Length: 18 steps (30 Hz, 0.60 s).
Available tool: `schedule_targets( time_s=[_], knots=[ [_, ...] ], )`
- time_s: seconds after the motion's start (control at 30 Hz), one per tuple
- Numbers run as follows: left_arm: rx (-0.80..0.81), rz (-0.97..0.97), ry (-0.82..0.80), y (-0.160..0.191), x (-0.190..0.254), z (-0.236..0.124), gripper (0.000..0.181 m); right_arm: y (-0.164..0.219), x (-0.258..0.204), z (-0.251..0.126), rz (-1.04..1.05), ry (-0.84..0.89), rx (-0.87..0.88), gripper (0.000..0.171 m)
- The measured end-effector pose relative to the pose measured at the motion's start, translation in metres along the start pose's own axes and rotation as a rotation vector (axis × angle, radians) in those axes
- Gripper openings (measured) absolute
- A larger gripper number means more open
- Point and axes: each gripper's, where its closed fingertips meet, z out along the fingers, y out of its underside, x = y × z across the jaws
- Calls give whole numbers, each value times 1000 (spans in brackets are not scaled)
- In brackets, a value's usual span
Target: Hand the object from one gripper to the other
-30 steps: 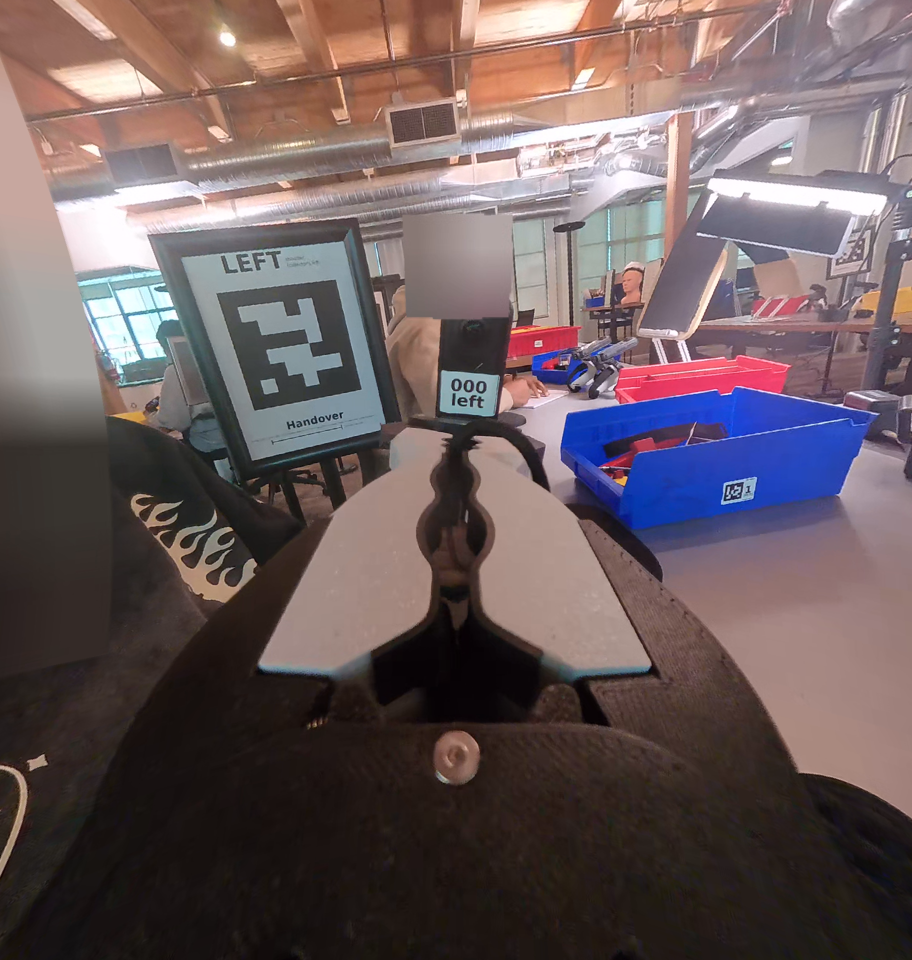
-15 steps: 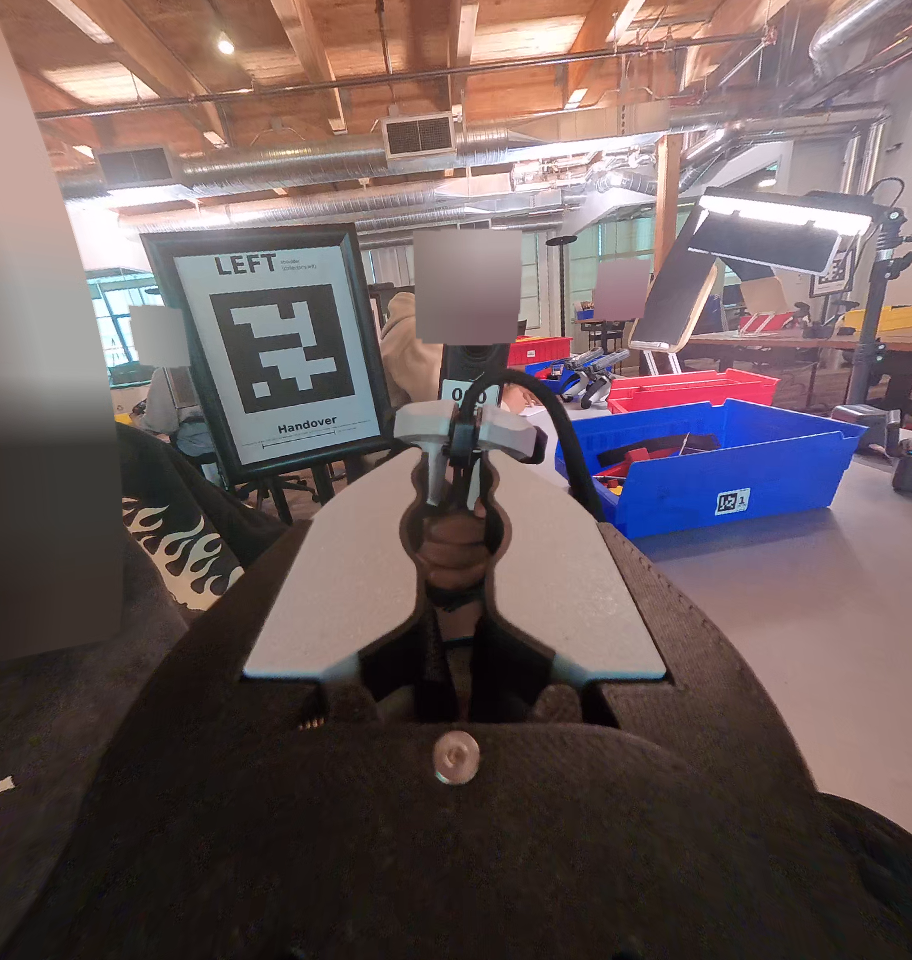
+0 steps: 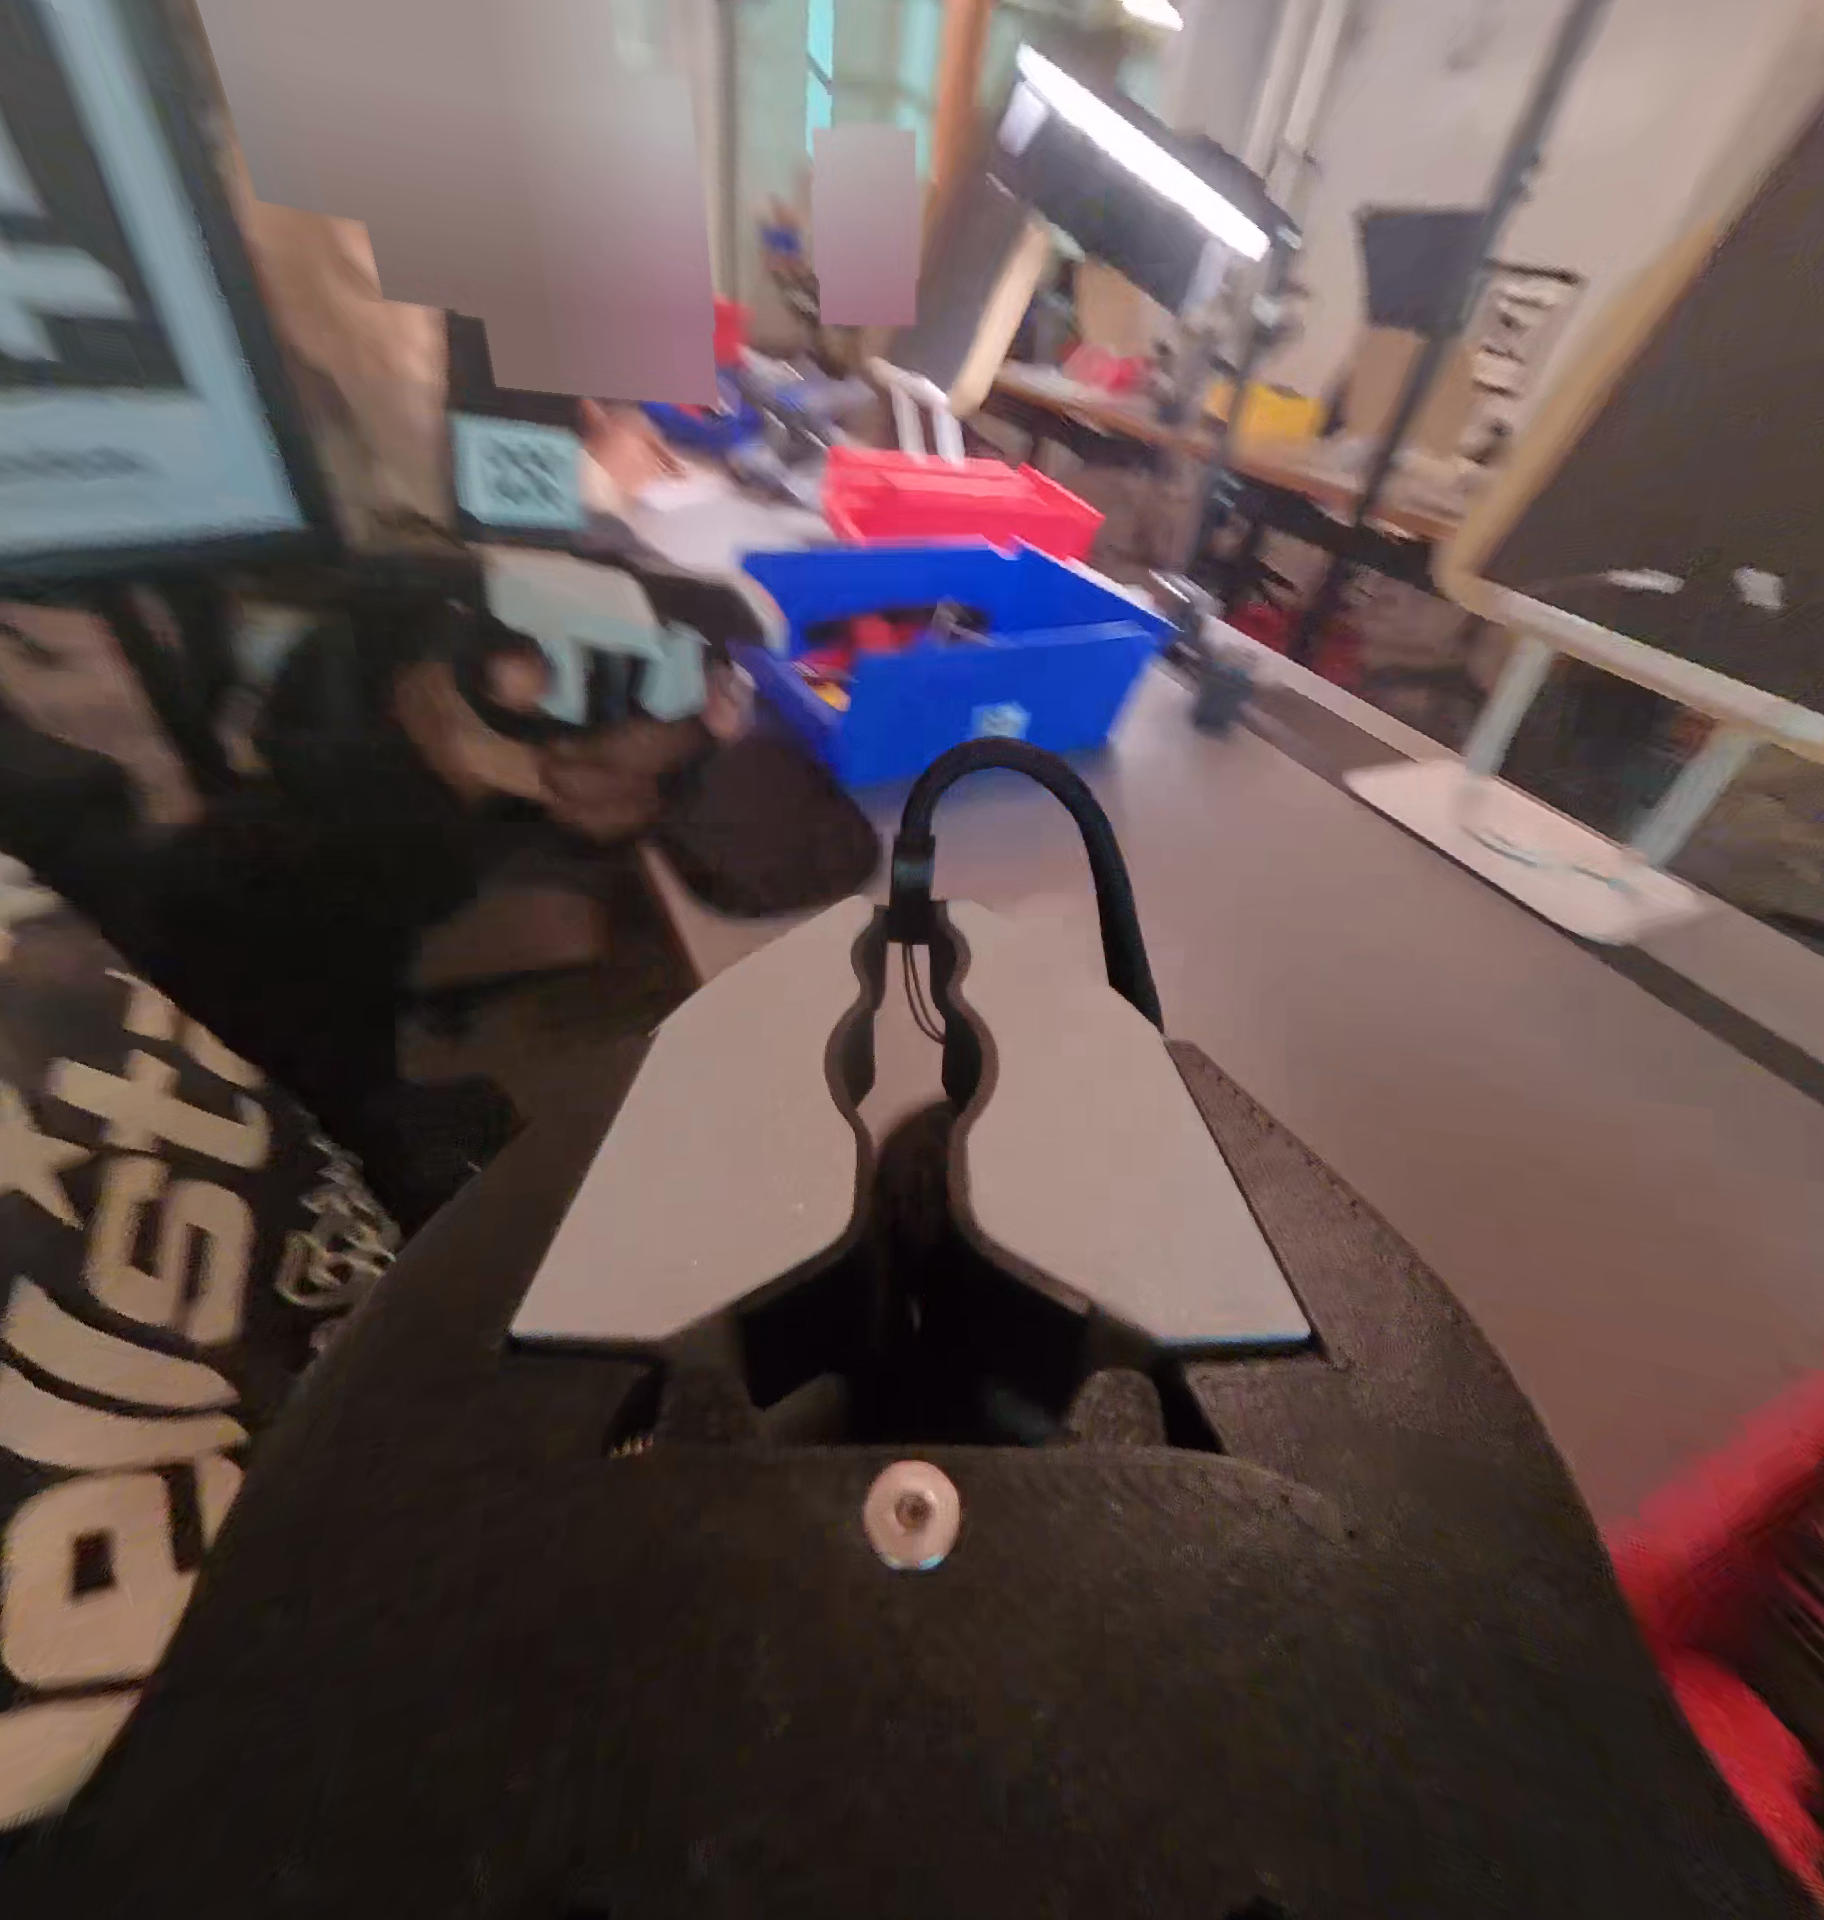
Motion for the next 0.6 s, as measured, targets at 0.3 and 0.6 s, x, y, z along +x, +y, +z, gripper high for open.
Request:
schedule_targets(
  time_s=[0.3,0.6],
  knots=[
    [18,28,-52,-7,-9,-7,26,54,89,-96,10,539,-349,8],
    [4,53,-56,-4,-9,-6,26,106,188,-82,-386,811,-484,8]
  ],
)
